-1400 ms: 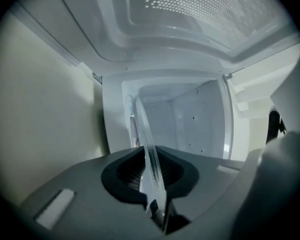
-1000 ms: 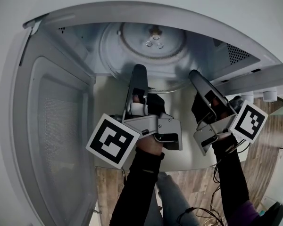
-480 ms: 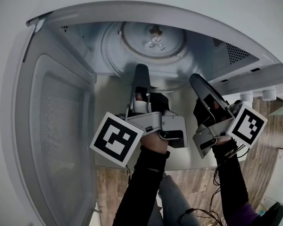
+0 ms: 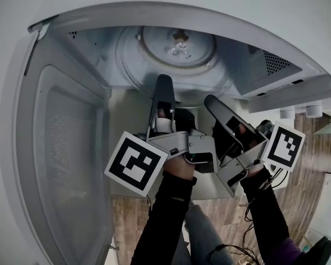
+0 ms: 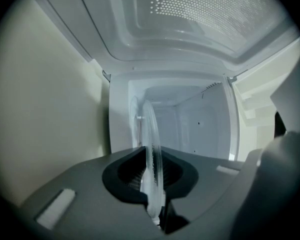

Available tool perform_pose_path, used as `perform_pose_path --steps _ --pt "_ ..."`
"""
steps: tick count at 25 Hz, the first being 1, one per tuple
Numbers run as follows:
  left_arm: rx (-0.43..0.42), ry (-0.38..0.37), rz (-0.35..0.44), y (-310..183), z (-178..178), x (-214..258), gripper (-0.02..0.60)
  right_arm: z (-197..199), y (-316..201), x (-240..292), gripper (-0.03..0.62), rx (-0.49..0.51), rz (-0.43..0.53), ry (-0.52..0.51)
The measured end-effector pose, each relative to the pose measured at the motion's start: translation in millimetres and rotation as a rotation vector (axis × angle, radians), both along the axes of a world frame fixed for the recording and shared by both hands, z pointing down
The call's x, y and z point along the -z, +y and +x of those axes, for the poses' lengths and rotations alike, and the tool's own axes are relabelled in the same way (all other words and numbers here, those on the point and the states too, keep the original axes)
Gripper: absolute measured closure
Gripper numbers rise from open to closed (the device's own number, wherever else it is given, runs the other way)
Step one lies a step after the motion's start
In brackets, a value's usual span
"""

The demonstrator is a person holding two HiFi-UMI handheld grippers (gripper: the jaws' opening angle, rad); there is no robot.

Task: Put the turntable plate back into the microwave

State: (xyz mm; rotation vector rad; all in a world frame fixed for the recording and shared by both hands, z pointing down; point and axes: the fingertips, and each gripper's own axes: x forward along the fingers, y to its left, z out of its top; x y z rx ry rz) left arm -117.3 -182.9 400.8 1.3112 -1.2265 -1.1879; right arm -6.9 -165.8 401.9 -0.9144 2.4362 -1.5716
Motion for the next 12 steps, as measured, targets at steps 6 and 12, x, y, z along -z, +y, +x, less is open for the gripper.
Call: perform_pose_path --steps 6,12 --pt "-0.045 -0.056 -0.003 0 3 2 0.538 2 -1 1 0.511 -0.086 -0.063 -0.103" --pt "-0.236 -0.344 -0.094 5 14 0 0.475 9 -9 8 0.533 -0.161 -0.071 -0.182"
